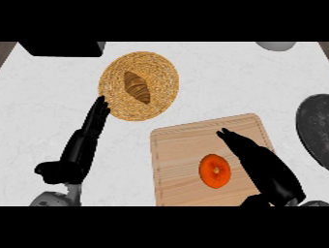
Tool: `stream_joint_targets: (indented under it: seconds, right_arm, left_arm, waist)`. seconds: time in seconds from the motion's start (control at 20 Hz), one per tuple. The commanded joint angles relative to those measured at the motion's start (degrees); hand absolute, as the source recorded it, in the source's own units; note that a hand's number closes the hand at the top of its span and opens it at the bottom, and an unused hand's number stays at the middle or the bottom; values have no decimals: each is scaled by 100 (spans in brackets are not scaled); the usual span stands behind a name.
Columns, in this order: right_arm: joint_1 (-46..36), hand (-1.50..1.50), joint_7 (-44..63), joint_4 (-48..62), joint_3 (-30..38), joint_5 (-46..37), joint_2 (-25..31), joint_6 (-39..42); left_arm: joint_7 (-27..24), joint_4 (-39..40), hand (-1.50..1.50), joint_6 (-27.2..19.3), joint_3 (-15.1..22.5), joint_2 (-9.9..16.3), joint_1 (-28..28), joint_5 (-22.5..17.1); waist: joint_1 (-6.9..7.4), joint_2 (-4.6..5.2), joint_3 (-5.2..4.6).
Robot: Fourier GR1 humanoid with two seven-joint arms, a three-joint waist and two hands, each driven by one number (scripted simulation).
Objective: Pick the squash from the cutting board and place it in the pan
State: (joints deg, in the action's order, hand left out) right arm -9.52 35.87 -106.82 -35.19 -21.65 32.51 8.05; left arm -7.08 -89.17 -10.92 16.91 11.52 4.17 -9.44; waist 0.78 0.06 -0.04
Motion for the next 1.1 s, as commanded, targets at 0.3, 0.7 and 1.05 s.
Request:
stream_joint_targets:
  seconds: [0.3,0.7,1.05]
  right_arm:
    - [171,-150,239,298,283,-822,-986,722]
    - [490,-150,-449,816,573,-1245,-1514,424]
    - [70,-150,-717,1836,757,-1731,-2122,572]
  left_arm:
    - [75,-41,0,436,-510,-108,-57,128]
    - [-167,-87,0,356,-255,-507,-553,580]
    - [-298,196,0,639,-618,-590,-226,561]
  waist:
    - [-74,-9,3]
    - [-71,-9,4]
    - [-67,-4,3]
